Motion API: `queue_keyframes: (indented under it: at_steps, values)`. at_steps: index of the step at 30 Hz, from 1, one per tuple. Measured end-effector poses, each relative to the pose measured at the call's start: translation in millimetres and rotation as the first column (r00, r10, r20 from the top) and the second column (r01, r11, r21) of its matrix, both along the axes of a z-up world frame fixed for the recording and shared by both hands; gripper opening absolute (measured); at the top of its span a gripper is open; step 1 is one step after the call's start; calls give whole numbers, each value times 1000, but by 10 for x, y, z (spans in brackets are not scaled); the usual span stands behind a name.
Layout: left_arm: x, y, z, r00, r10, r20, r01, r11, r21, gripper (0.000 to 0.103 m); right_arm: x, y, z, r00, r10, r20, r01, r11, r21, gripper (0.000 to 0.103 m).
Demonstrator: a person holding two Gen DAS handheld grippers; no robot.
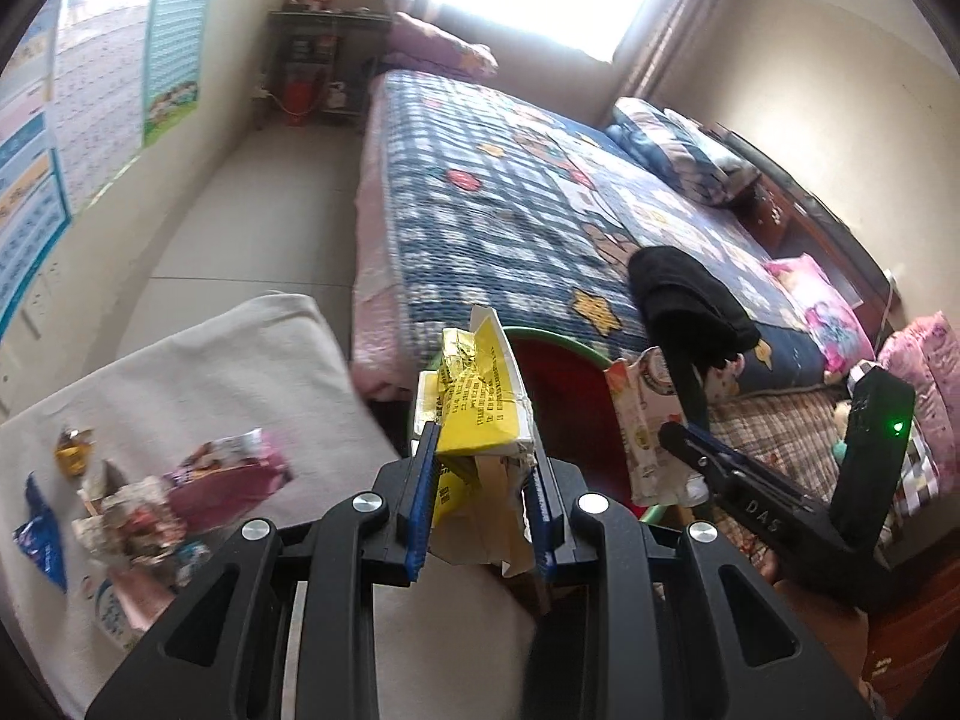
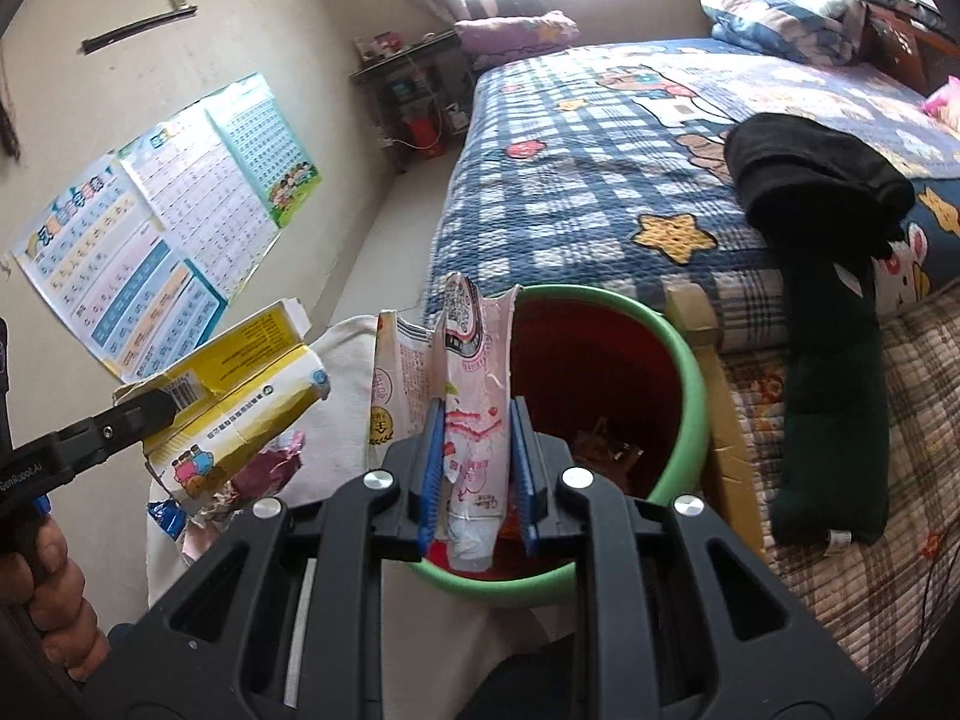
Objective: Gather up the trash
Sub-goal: 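Carry the yellow box and pink-white carton over the red bucket, then open both grippers to drop the box and carton into the bucket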
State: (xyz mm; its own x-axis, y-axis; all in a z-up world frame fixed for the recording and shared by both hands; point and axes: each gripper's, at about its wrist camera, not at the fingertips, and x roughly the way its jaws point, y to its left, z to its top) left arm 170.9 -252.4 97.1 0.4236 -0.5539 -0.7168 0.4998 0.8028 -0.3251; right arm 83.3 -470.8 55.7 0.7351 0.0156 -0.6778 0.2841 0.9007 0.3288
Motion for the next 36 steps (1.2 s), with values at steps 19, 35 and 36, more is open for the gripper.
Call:
queue_keyframes:
  at_steps: [19,35,36]
  values:
    - [181,-585,-236,997,-62,-38,64,997,35,25,117,-380,-252,999,-26,-28,27,999,37,21]
    - [287,-706,-303,997,-58,-55,61,997,40,27,218,-494,-347,998,-29,-55,32,999,44,26]
    - [298,-701,-306,997,-53,-58,55,998,36,34,224,-494,-352,998,-26,-58,28,999,42,33]
